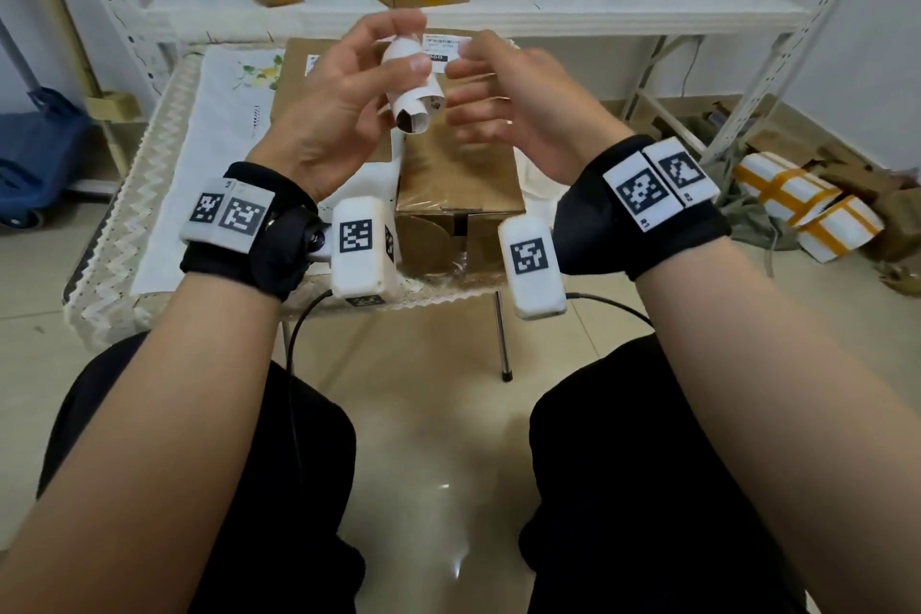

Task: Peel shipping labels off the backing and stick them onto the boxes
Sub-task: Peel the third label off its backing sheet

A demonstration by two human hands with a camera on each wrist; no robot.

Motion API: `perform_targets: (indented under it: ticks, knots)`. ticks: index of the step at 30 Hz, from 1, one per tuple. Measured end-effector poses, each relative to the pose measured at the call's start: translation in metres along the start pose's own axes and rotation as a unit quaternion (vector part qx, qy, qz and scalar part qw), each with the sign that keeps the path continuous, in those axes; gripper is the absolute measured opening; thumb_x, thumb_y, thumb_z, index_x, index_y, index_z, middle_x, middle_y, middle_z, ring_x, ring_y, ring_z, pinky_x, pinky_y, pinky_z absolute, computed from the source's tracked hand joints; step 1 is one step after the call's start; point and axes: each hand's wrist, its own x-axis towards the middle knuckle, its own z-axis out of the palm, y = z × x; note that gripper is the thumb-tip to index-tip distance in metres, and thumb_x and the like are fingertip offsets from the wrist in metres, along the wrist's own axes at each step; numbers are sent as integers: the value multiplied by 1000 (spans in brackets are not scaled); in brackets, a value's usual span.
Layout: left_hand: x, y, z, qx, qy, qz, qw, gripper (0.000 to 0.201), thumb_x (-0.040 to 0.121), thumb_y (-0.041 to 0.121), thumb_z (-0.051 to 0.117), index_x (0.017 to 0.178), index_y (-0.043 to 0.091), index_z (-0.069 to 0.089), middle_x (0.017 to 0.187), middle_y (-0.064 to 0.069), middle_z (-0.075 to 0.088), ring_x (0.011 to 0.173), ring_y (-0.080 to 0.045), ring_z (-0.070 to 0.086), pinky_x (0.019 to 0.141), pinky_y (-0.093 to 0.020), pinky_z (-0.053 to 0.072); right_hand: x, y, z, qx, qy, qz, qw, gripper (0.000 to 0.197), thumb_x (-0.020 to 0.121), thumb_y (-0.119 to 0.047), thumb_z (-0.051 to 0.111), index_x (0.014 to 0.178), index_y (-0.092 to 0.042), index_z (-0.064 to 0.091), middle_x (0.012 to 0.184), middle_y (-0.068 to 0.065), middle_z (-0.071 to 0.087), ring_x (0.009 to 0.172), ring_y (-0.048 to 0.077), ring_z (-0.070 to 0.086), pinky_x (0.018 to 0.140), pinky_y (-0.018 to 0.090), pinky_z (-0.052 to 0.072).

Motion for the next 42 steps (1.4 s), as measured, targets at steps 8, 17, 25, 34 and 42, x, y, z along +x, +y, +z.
perform_targets:
  ticks: [8,17,25,34,42]
  knots:
    - [24,6,-2,87,2,64,994,44,89,10,73,129,15,55,119,-1,50,101,-8,60,91,-26,51,30,-6,-7,26,-137,7,990,39,101,-22,64,132,3,60,101,19,75,87,27,75,78,36,63]
    - [39,11,9,143,-23,48,988,70,85,20,81,146,19,48,130,-13,57,110,-22,65,89,-32,56,47,8,-24,134,-128,5,983,28,95,-9,70,121,1,67,114,16,59,83,20,64,70,26,57]
    - [39,8,3,52,39,-11,998,61,90,16,74,146,10,49,127,-9,70,117,-24,69,94,-30,56,50,23,-30,210,-115,3,971,13,98,-6,65,110,-7,60,107,11,70,87,18,70,73,26,58]
    - [32,7,1,0,-28,-114,993,40,92,14,62,129,1,60,135,-13,67,126,-26,64,100,-33,56,46,28,-26,243,-130,21,961,35,98,0,61,132,0,54,119,14,69,109,26,70,96,37,60]
    - [29,6,5,19,21,-142,989,24,94,9,63,118,5,67,111,-5,76,96,-14,73,81,-25,61,39,27,-30,194,-92,2,977,11,97,-2,63,100,-11,57,115,9,72,99,20,74,71,27,63]
